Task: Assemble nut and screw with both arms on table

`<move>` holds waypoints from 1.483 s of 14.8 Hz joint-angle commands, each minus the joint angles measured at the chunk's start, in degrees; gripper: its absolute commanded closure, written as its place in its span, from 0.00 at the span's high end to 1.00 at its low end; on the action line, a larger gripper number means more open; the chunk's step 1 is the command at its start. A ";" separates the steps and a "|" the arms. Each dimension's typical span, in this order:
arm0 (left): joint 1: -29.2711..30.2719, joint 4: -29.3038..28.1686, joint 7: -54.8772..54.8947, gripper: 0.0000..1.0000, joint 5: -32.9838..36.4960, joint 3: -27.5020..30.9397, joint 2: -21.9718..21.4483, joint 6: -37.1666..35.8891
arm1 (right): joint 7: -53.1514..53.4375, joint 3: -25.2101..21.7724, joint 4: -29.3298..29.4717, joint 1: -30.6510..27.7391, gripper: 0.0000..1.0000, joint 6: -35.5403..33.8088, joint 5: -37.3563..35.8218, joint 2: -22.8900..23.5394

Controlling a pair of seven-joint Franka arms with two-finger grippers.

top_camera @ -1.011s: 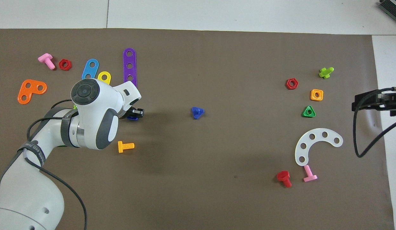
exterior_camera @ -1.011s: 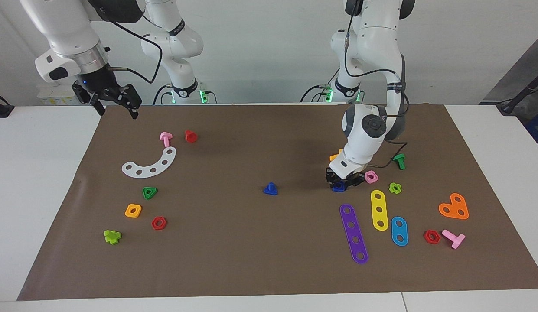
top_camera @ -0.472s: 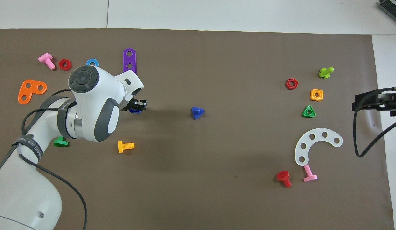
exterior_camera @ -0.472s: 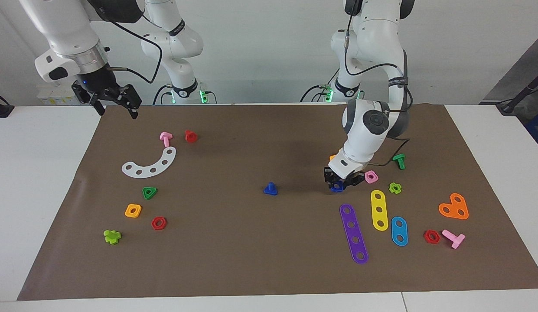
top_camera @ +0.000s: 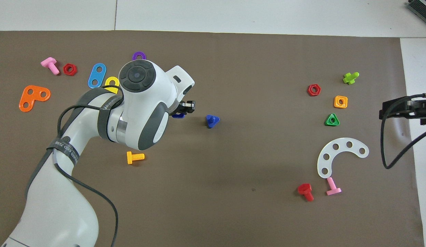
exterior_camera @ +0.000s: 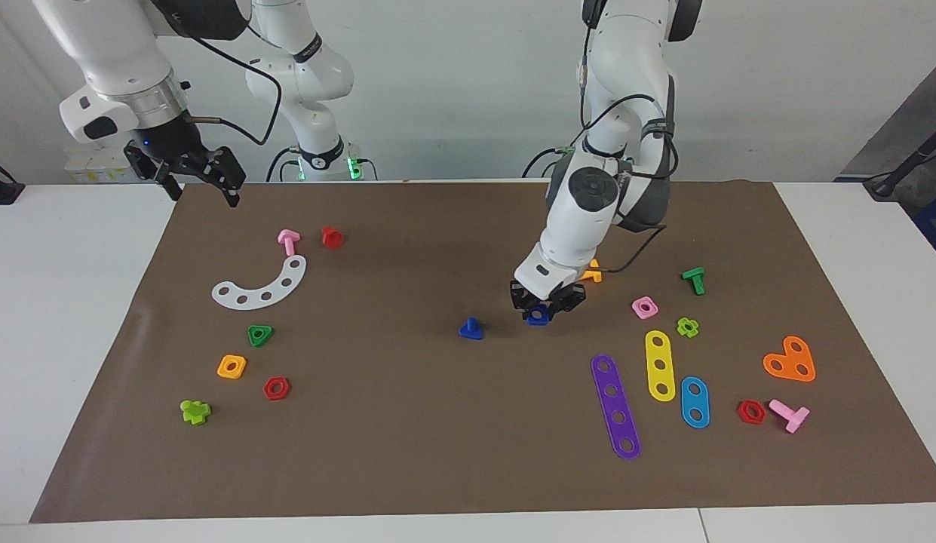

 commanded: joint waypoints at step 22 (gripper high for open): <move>-7.65 13.83 -6.28 0.00 -0.69 0.73 11.62 -2.92 | -1.67 0.60 -0.65 -1.45 1.00 0.16 0.27 -0.27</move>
